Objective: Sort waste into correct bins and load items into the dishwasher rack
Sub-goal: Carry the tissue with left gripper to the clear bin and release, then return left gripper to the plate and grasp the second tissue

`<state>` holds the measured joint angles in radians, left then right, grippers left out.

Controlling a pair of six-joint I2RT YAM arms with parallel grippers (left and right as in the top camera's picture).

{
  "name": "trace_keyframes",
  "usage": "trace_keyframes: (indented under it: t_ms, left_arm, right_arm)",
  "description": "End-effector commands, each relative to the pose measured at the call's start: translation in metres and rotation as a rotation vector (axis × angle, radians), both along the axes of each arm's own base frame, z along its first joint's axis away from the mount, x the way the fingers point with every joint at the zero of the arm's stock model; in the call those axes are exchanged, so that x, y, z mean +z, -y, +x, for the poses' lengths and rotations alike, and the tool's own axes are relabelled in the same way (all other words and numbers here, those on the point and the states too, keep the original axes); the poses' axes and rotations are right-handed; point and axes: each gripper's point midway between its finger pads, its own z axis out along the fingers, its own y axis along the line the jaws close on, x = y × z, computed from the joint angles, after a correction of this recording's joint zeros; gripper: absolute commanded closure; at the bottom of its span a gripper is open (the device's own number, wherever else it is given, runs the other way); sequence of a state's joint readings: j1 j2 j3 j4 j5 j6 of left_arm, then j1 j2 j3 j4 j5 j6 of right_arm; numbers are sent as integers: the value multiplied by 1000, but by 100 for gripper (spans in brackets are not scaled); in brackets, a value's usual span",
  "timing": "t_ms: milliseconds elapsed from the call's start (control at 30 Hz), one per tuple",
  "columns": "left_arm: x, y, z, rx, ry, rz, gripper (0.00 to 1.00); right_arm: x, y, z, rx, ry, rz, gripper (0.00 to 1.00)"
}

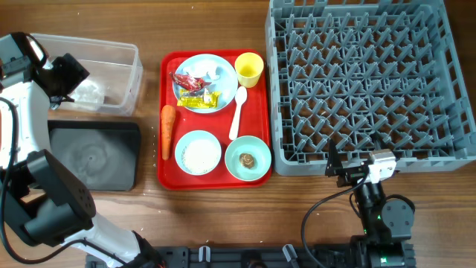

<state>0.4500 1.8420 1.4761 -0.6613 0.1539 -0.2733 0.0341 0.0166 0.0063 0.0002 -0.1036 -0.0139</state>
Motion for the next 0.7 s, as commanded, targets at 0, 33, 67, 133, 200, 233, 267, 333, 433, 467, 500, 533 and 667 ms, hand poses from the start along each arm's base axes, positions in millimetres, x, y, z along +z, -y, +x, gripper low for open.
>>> trace_keyframes:
  t_ms: [0, 33, 67, 133, 200, 233, 267, 333, 433, 467, 500, 533, 667]
  left_arm:
    - [-1, 2, 0, -16, -1, 6, 18]
    - [-1, 4, 1, -37, 1, 8, 19]
    - [-1, 7, 2, -46, 1, 8, 19]
    - [0, 13, 3, -64, -4, 9, 25]
    - [-2, 24, 4, -105, -17, 15, 35]
    - [-3, 31, 4, -117, -24, 11, 46]
    - [-4, 37, 5, -130, -32, 7, 55]
    - [-6, 52, 5, -160, -49, 0, 76]
    - [-9, 66, 5, -189, -73, 8, 93]
    - [-10, 70, 4, -194, -85, 15, 94]
    - [-11, 73, 2, -198, -98, 21, 95]
    - [-13, 76, 0, -204, -115, 29, 96]
    - [-16, 89, -3, -228, -149, 42, 96]
  right_arm:
    - [1, 0, 0, 0, 7, -11, 0]
    - [1, 0, 0, 0, 7, -11, 0]
    - [1, 0, 0, 0, 7, -11, 0]
    - [1, 0, 0, 0, 7, -11, 0]
    - [1, 0, 0, 0, 7, -11, 0]
    - [1, 0, 0, 0, 7, -11, 0]
    - [1, 0, 0, 0, 7, -11, 0]
    - [1, 0, 0, 0, 7, -11, 1]
    - [1, 0, 0, 0, 7, -11, 0]
    - [1, 0, 0, 0, 7, -11, 0]
    - [1, 0, 0, 0, 7, -11, 0]
    - [1, 0, 0, 0, 7, -11, 0]
    - [1, 0, 0, 0, 7, -11, 1]
